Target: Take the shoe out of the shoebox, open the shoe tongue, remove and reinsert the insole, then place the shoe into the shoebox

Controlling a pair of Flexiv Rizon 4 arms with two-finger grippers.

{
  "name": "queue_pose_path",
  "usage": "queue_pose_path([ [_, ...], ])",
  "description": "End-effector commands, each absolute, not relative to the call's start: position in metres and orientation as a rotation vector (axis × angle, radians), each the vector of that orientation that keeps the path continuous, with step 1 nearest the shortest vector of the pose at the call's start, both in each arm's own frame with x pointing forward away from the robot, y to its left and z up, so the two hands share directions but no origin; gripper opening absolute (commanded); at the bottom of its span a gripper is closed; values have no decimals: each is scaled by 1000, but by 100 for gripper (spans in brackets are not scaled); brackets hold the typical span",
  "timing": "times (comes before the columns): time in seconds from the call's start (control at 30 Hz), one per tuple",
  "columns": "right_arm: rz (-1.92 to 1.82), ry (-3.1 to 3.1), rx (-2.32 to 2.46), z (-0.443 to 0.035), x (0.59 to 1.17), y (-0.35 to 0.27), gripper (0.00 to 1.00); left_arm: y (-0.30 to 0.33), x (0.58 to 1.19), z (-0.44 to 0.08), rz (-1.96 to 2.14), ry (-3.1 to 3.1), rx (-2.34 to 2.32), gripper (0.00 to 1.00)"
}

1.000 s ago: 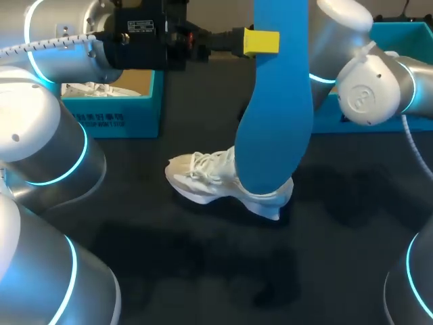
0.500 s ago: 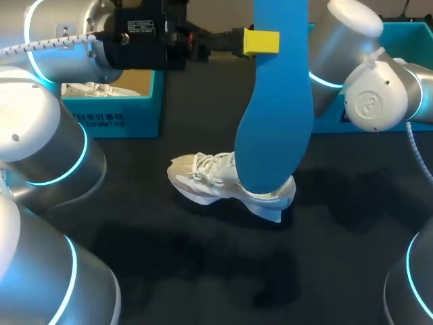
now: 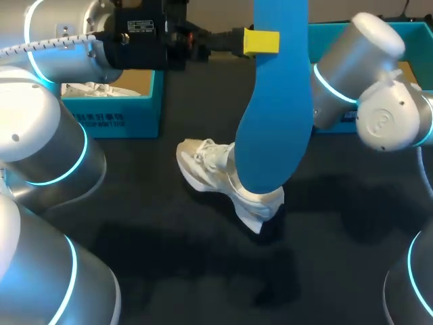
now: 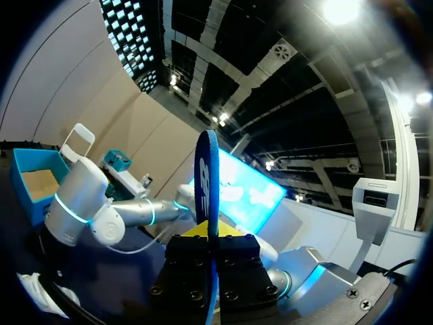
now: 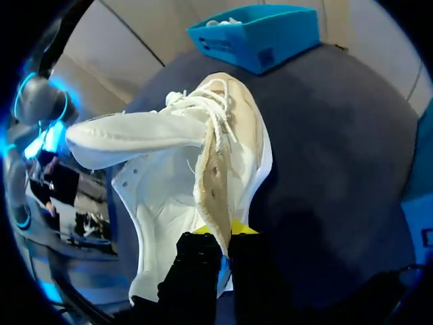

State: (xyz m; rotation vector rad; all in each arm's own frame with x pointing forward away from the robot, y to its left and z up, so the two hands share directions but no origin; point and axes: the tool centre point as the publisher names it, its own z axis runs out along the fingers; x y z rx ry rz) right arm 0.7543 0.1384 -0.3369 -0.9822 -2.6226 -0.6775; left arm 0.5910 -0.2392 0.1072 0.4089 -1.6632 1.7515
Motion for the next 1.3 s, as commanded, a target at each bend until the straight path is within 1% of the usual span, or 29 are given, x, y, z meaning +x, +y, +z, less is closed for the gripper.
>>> queue_pose_path([
  [0.03, -859, -2363, -1380, -332, 745, 131, 0, -239, 590, 106, 1753, -1662, 412, 0],
  [0.5, -739, -2052, -1775, -326, 741, 134, 0, -239, 590, 106, 1753, -1662, 412, 0],
  [0.57, -692, -2153, -1748, -321, 744, 134, 0, -239, 590, 106, 1753, -1662, 412, 0],
  [1.0, -692, -2153, -1748, -321, 744, 134, 0, -239, 590, 106, 1753, -1662, 412, 0],
  [1.1, -775, -2061, -1865, -330, 751, 133, 0, -239, 590, 106, 1753, -1662, 412, 0],
  [1.3, -752, -2062, -1947, -352, 770, 137, 0, -239, 590, 106, 1753, -1662, 412, 0],
])
